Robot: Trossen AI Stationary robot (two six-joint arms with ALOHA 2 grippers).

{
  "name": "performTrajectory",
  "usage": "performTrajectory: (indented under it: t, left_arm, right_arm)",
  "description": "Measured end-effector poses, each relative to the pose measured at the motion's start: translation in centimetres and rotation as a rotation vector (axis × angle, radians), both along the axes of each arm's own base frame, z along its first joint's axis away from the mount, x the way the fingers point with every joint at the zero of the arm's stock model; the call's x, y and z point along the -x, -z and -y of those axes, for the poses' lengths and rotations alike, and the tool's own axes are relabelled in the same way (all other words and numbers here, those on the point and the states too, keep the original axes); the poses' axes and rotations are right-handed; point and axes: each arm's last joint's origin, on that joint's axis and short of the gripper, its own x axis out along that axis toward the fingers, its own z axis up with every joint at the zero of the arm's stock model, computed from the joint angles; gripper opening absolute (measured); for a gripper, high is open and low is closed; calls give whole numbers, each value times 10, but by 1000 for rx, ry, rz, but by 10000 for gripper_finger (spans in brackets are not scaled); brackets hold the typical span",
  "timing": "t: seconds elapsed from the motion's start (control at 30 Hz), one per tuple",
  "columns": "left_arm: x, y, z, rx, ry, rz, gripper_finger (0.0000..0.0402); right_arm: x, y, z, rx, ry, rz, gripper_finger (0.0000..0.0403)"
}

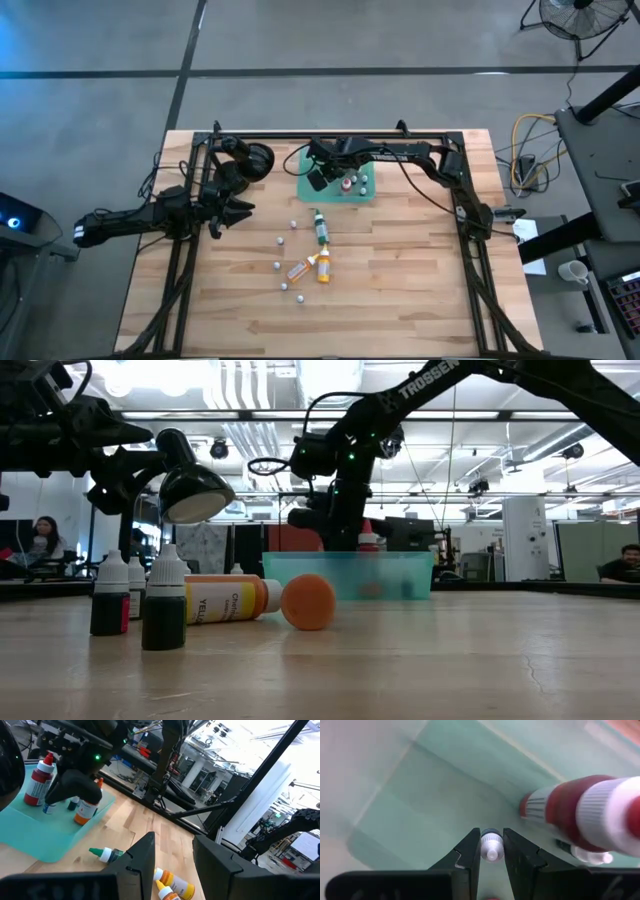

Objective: Pick & Place food coloring
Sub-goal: Put the small blue food coloring bottle into the bin

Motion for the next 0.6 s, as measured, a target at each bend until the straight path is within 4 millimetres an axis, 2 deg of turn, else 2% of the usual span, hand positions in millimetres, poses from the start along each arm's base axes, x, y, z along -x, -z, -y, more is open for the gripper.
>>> performTrajectory:
  t: [0.6]
  left_arm:
    - [0,0,0,0,0,0,106]
  right_arm:
    - [2,2,-2,-35,-54,-17,68]
